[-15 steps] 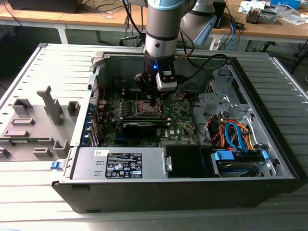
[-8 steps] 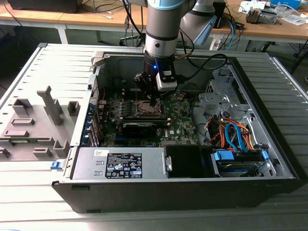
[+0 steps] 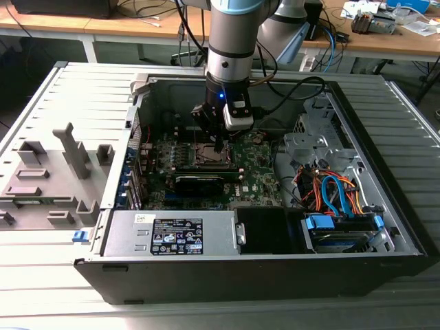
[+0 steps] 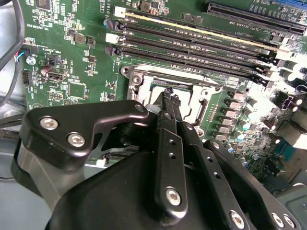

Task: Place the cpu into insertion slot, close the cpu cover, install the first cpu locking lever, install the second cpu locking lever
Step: 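Install the first cpu locking lever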

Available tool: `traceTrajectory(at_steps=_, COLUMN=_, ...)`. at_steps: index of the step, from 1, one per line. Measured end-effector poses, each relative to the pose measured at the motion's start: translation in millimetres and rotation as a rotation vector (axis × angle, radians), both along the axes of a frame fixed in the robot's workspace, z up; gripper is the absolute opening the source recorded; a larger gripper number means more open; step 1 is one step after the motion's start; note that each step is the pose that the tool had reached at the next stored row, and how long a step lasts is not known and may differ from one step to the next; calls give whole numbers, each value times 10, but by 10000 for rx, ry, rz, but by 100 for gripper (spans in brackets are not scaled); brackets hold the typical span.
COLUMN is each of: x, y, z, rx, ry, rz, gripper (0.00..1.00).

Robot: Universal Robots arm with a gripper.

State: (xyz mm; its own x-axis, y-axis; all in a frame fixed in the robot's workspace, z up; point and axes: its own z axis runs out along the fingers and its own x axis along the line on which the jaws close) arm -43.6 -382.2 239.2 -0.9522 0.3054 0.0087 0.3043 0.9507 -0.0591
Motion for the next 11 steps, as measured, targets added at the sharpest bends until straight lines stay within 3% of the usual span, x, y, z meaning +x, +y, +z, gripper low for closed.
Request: traceTrajectory(at_steps=11, x=0, y=0, z=0, rx=9, ry=0, rz=163, gripper=11)
